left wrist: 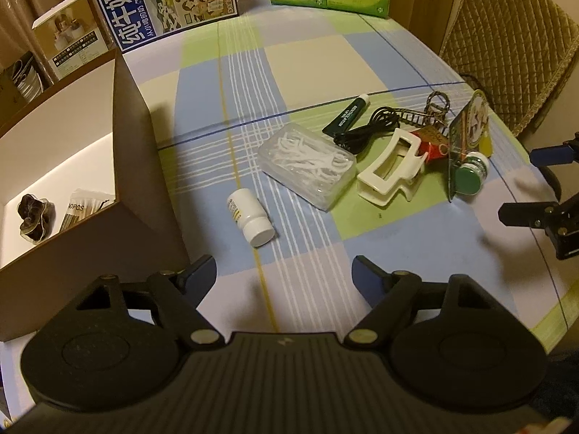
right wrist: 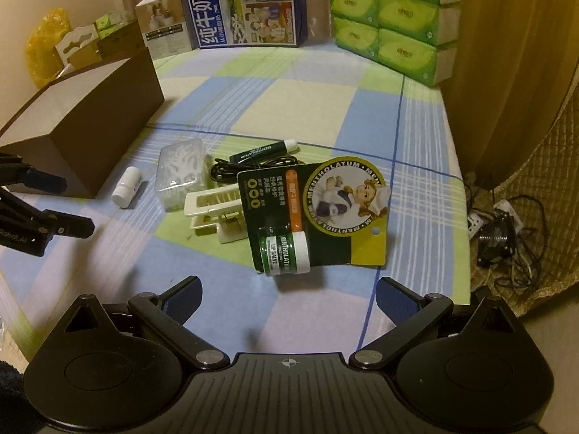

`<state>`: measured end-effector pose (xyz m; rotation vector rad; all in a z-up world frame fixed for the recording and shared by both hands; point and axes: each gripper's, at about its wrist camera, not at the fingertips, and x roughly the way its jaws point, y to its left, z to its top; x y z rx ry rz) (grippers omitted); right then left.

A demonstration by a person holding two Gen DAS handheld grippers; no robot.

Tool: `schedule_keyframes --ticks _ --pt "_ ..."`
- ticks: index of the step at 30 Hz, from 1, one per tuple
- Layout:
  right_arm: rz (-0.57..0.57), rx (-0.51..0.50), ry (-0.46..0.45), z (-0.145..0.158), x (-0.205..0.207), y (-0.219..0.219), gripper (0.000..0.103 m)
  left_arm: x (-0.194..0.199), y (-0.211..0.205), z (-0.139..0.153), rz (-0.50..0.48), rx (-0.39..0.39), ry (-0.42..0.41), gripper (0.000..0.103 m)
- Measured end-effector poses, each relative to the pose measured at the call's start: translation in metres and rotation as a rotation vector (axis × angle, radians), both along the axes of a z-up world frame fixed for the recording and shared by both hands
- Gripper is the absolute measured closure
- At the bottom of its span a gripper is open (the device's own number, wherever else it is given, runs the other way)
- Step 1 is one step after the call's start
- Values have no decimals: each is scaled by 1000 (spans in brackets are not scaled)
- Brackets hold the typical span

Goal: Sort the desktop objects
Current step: 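Grasp the green Mentholatum card with right tool while left tool grasps the white pill bottle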

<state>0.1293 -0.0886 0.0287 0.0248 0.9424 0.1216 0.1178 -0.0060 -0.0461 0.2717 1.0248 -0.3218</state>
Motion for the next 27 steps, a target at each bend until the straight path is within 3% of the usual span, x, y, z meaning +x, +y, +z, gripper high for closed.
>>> schedule_keyframes --ticks 11,18,19,27 --pt "34 -42 -8 -16 20 7 44 12 -4 -15 16 12 14 27" --pt "46 -59 -8 -25 30 11 61 18 -5 -22 28 10 19 28" --pt "48 -60 -9 -25 31 11 70 19 -5 -22 30 9 19 29" --pt "21 -59 2 -25 33 8 72 32 -6 -27 67 25 -9 36"
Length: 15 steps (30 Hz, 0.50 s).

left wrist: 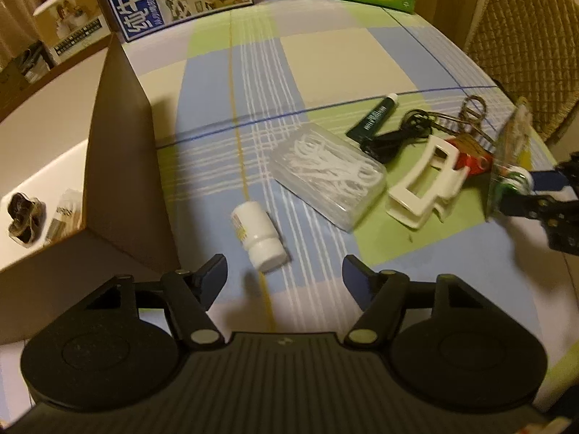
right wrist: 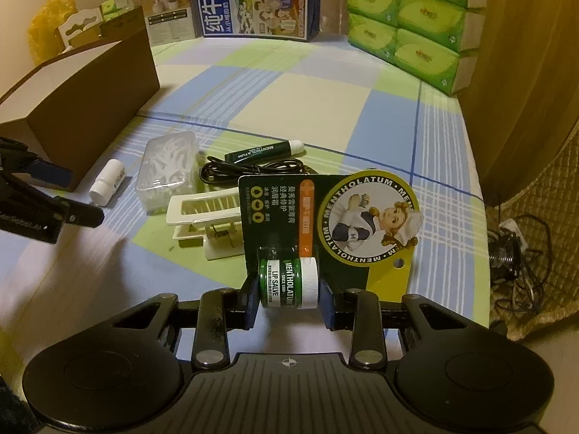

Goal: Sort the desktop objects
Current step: 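Grasp the green Mentholatum card with right tool while left tool grasps the white pill bottle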

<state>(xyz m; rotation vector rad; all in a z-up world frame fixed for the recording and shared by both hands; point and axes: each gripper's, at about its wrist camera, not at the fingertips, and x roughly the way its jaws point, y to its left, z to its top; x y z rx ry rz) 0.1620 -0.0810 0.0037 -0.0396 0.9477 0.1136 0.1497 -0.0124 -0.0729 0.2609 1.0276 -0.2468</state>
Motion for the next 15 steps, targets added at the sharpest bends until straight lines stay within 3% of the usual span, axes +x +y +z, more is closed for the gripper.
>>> schedule_keyframes --ticks 6,15 --pt "-33 -2 11 1 1 -9 72 14 -3 -8 24 23 -35 51" --pt "-53 6 15 2 1 -15 72 36 1 -26 94 47 -25 71"
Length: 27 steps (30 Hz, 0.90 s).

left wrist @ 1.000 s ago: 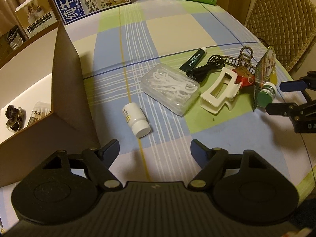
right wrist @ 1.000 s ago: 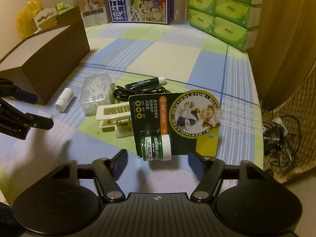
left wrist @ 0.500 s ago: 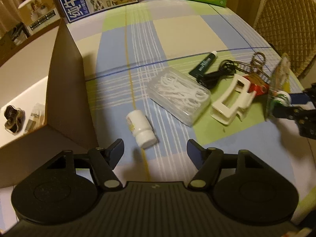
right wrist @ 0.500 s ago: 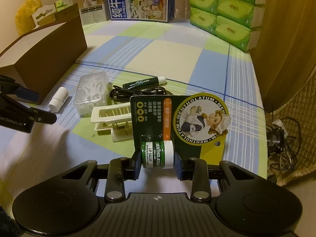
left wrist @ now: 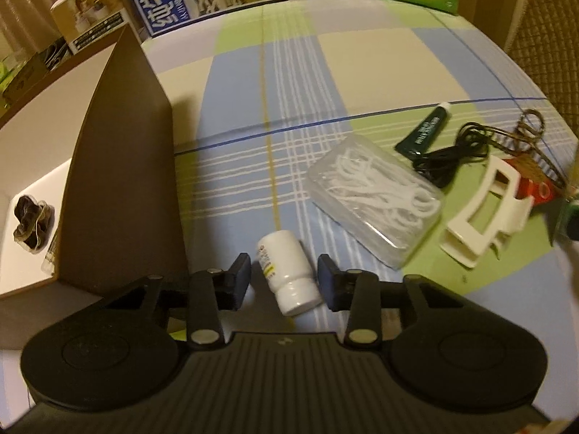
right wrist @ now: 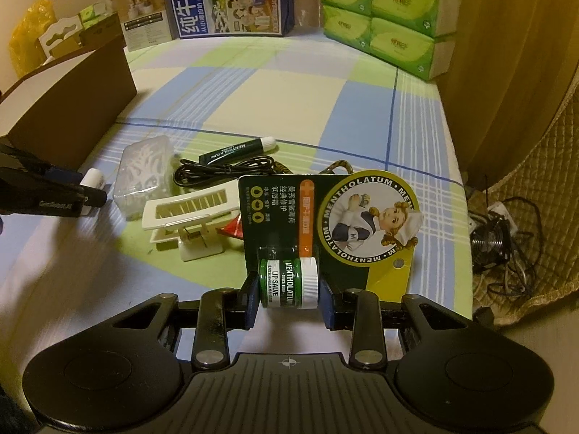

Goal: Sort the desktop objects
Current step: 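Grasp the green Mentholatum card with right tool while left tool grasps the white pill bottle, then carry the pill bottle into the box with left tool while right tool drops the Mentholatum card inside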

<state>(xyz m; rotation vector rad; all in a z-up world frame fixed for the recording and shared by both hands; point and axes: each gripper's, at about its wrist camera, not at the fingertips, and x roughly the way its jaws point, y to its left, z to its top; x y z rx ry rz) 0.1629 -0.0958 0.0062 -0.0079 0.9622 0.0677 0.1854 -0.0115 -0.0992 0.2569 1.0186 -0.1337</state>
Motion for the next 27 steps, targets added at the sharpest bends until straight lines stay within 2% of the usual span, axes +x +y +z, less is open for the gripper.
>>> schedule_keyframes --ticks 2,4,18,27 --pt "0 0 0 0 0 0 72 3 1 0 3 -11 -3 78" --pt "2 -2 1 0 0 0 72 4 0 -1 0 -12 -4 80" --pt "16 -24 18 1 -5 5 72 -25 8 3 -71 -21 40 80" --pt "47 -20 -4 18 -17 16 73 -58 35 20 -64 -86 73 80"
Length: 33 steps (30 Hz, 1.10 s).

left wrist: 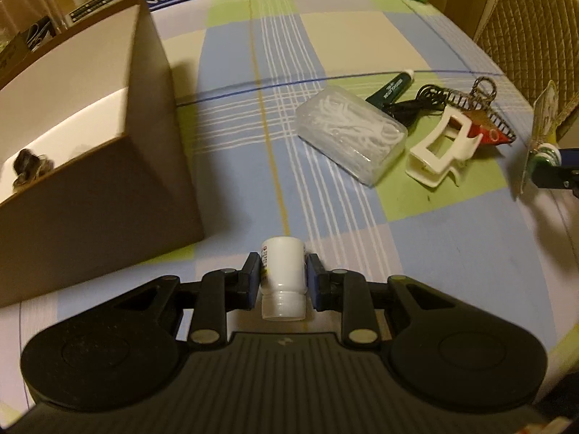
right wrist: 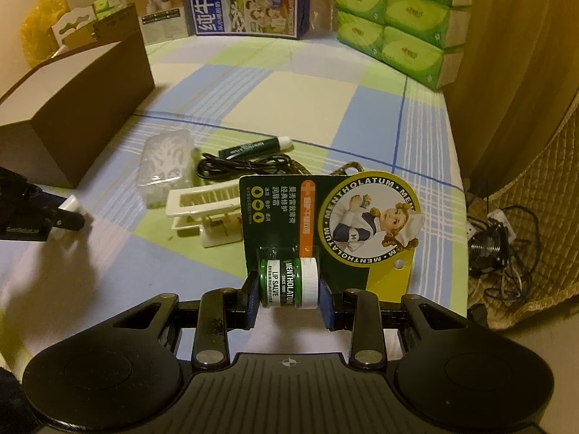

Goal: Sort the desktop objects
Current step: 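Carry the pill bottle into the box with left tool while right tool drops the Mentholatum card inside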

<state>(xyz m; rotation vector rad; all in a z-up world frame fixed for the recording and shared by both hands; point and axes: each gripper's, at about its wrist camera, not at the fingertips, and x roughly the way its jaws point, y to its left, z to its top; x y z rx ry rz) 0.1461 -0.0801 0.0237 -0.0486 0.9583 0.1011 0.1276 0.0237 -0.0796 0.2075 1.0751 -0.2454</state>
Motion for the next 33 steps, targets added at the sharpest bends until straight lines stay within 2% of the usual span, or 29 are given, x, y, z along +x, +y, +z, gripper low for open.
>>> schedule_keyframes --ticks 10,15,21,28,33 --pt "87 106 -35 41 0 30 73 -26 38 62 25 -71 -108 80" --pt "187 163 -77 66 5 69 73 -32 68 100 53 -94 -186 80" --pt "305 210 -122 86 20 124 73 -28 111 132 96 -93 -267 80" --pt "422 212 -183 104 47 190 73 -13 168 152 137 -58 -346 80" --pt "491 199 -224 112 77 236 73 5 204 152 160 -47 -352 80"
